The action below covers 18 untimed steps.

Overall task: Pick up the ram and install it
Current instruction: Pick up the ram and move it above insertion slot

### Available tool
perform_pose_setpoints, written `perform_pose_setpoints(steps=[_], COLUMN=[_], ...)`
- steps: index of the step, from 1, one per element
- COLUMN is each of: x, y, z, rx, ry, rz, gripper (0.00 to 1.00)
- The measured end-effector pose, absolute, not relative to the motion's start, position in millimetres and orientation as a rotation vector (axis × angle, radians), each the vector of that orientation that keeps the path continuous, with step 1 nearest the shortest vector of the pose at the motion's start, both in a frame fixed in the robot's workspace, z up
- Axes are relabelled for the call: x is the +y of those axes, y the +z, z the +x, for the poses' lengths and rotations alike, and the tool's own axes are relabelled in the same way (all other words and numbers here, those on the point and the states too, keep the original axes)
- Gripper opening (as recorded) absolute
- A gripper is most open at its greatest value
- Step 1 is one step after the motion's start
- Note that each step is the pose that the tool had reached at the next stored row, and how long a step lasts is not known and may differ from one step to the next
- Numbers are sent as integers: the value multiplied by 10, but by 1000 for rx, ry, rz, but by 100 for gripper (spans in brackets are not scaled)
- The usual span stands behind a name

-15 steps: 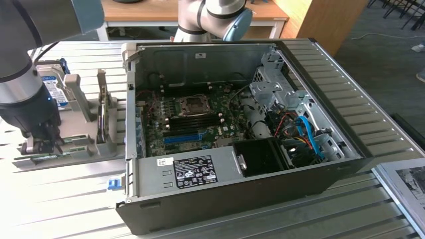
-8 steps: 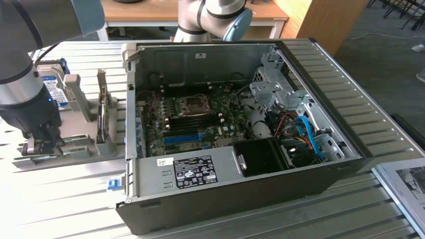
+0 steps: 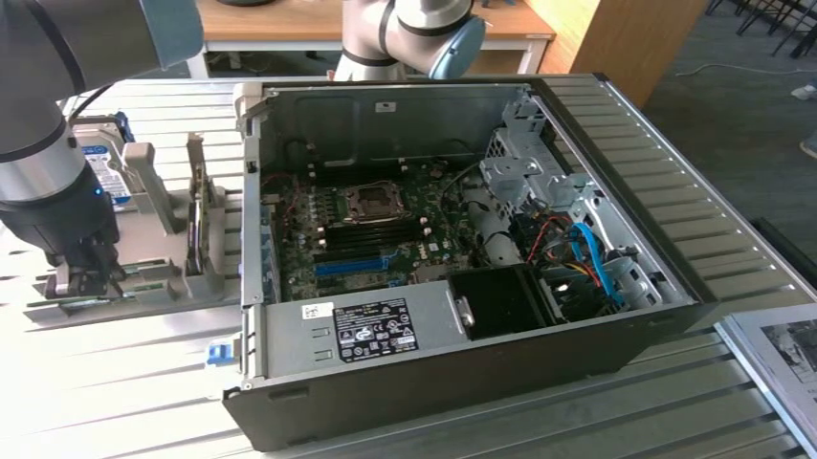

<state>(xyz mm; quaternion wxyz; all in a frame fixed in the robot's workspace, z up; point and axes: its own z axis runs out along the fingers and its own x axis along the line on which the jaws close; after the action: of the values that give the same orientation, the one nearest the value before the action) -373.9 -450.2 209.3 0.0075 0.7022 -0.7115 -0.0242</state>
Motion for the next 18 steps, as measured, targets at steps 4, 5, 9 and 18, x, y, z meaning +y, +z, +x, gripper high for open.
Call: perform_pose_setpoints(steps=[4, 5, 9, 18], x=[-4502, -4502, -4502, -4502], y=[2093, 2093, 2072, 2018], z=[-3738, -3738, -3738, -3739], rx=[-2214, -2214, -2214, -2213], ry=[-76, -76, -76, -76], rz=[2205, 2205, 2206, 2207], gripper=[29, 29, 29, 29])
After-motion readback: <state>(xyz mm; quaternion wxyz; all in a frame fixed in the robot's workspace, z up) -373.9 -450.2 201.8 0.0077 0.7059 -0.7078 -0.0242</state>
